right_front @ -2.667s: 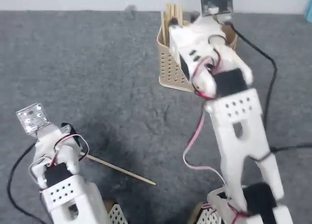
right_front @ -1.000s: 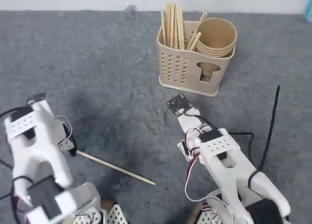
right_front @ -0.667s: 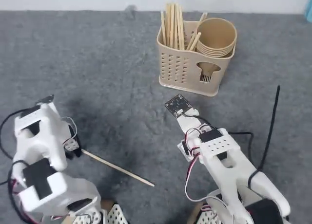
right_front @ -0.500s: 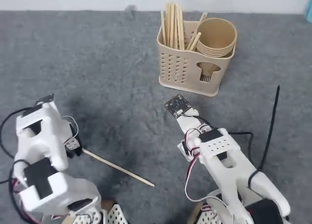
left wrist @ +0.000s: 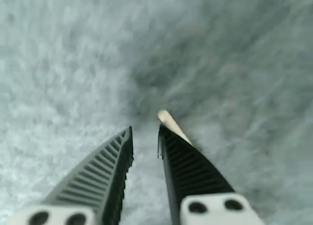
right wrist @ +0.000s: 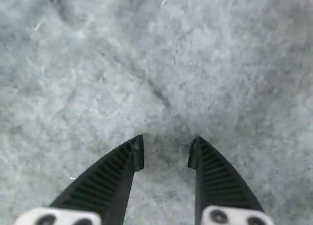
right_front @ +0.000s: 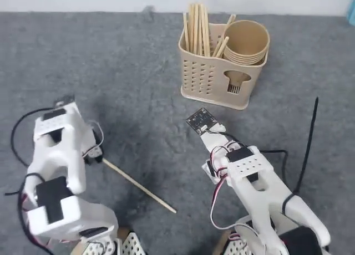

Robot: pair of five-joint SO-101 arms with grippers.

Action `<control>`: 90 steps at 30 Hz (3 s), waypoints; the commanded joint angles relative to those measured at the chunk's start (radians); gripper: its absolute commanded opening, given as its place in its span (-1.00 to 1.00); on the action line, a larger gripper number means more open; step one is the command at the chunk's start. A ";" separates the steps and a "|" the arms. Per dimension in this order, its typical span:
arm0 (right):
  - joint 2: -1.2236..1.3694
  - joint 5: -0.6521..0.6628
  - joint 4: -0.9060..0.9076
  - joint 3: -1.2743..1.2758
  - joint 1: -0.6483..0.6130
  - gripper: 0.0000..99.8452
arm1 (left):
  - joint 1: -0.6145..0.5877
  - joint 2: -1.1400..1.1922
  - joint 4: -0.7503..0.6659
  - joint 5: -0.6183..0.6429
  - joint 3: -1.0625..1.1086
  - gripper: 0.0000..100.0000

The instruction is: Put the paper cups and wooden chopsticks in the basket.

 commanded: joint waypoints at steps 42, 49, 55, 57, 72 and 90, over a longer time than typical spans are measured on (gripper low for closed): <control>-0.038 0.066 0.008 0.017 -0.036 -0.67 | 0.178 -0.143 -0.275 0.141 0.180 -0.81; -0.038 0.066 0.005 0.017 -0.035 -0.67 | 0.224 -0.092 -0.273 0.140 0.128 -0.98; -0.038 0.064 -0.001 0.017 -0.031 -0.67 | 0.264 -0.092 -0.216 0.140 0.028 -0.98; -0.038 0.066 -0.001 0.017 -0.031 -0.67 | 0.264 -0.092 -0.160 0.140 -0.047 -0.98; -0.038 0.061 -0.016 0.015 -0.030 -0.67 | 0.264 -0.092 0.129 0.140 -0.653 -0.98; -0.039 0.057 -0.022 0.014 0.001 -0.67 | 0.258 -0.176 0.006 0.132 -0.349 -0.77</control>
